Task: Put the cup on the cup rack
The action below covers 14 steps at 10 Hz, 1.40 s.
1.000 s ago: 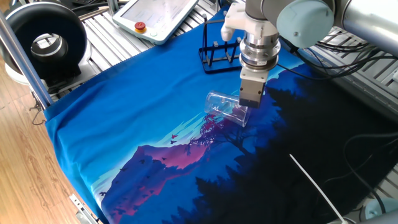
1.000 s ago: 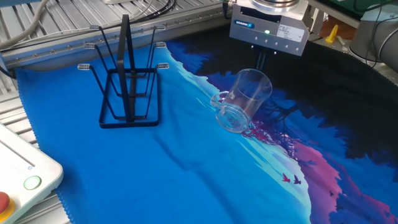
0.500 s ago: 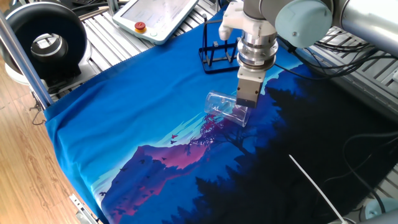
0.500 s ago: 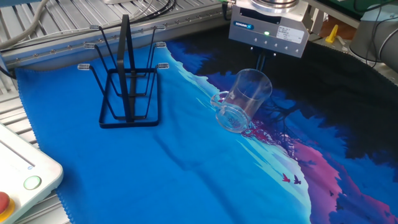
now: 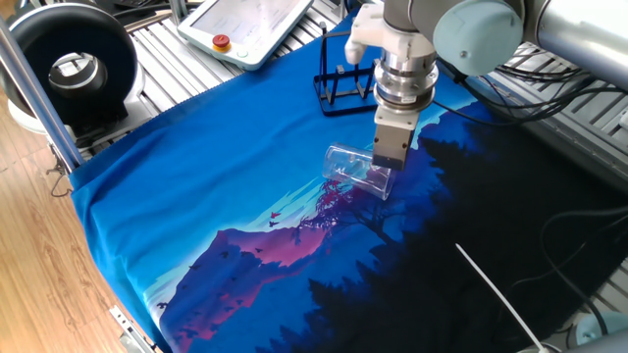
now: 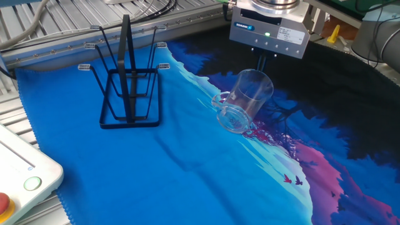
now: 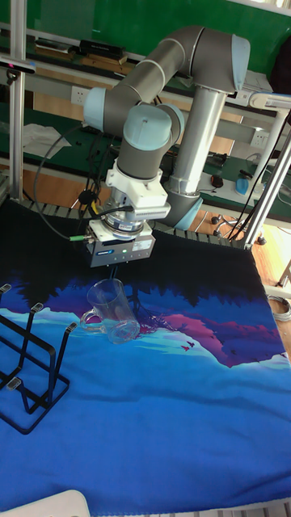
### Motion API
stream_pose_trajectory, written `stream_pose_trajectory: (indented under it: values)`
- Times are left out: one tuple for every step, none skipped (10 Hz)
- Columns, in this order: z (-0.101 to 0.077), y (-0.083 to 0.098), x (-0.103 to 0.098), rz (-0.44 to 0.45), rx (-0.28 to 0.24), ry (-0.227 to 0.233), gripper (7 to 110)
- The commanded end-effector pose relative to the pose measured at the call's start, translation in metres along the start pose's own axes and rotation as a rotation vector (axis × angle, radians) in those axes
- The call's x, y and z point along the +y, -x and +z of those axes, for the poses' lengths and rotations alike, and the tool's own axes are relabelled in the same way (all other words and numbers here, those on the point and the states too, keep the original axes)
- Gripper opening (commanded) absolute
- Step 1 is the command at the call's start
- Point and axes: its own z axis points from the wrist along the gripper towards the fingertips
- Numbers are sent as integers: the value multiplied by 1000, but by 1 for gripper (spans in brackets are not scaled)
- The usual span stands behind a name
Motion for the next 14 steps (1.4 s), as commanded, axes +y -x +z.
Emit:
stream_pose_trajectory:
  values:
    - [0, -1, -1, 5, 3, 2, 7]
    - [0, -1, -1, 4, 4, 1, 7]
    - [0, -1, -1, 4, 4, 3, 7]
    - [1, -1, -1, 4, 5, 2, 7]
    - [1, -1, -1, 4, 5, 2, 7]
    - [1, -1, -1, 5, 5, 2, 7]
    - [1, -1, -2, 4, 6, -1, 7]
    - [2, -1, -2, 4, 6, -1, 7]
    - [2, -2, -2, 4, 8, -1, 7]
    - [2, -3, -3, 3, 9, -3, 7]
    - [2, -3, -4, 3, 11, -5, 7]
    - [2, -3, -3, 3, 12, -5, 7]
    - [2, -4, -4, 3, 13, -6, 7]
    - [2, -4, -4, 3, 13, -6, 7]
